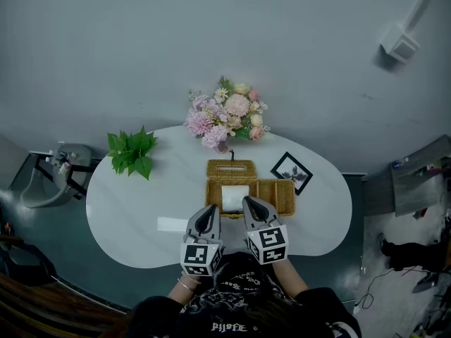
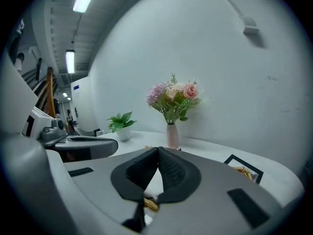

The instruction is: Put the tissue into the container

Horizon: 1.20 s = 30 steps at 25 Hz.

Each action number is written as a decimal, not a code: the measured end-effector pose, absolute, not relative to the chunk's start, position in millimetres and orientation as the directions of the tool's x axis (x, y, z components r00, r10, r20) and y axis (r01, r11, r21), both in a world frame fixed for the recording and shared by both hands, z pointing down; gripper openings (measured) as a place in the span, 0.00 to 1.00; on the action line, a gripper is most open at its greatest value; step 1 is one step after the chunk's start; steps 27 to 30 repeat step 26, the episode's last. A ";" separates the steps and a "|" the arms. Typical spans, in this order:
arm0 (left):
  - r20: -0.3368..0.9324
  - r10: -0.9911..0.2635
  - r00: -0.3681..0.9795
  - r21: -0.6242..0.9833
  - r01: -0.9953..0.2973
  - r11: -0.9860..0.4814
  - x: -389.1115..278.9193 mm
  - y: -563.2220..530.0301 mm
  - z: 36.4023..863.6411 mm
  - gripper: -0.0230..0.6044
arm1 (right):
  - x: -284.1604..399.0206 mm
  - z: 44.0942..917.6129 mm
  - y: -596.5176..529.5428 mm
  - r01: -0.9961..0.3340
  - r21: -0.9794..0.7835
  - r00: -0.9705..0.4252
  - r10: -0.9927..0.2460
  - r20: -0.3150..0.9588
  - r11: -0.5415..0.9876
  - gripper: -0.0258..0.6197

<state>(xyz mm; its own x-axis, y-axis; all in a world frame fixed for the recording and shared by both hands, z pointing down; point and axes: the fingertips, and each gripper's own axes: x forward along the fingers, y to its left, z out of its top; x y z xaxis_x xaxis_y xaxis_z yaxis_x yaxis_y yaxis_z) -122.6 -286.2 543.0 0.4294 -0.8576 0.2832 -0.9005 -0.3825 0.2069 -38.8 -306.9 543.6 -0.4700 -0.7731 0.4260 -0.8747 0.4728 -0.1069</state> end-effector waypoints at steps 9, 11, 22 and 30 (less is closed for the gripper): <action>0.293 -0.856 0.427 0.194 -0.903 -0.384 -119.4 -286.9 545.2 0.08 | -30.4 545.9 -307.3 -0.881 -0.096 -0.459 -0.786 0.413 0.464 0.08; 0.298 -0.855 0.425 0.193 -0.904 -0.382 -119.5 -287.2 546.8 0.08 | -30.1 547.9 -307.1 -0.880 -0.094 -0.460 -0.784 0.417 0.466 0.08; 0.317 -0.844 0.434 0.194 -0.900 -0.390 -117.0 -293.4 552.5 0.08 | -28.2 553.6 -310.9 -0.883 -0.086 -0.450 -0.779 0.437 0.462 0.08; 0.309 -0.835 0.455 0.184 -0.890 -0.417 -111.5 -298.4 545.8 0.08 | -26.5 555.8 -313.1 -0.888 -0.077 -0.437 -0.782 0.445 0.453 0.08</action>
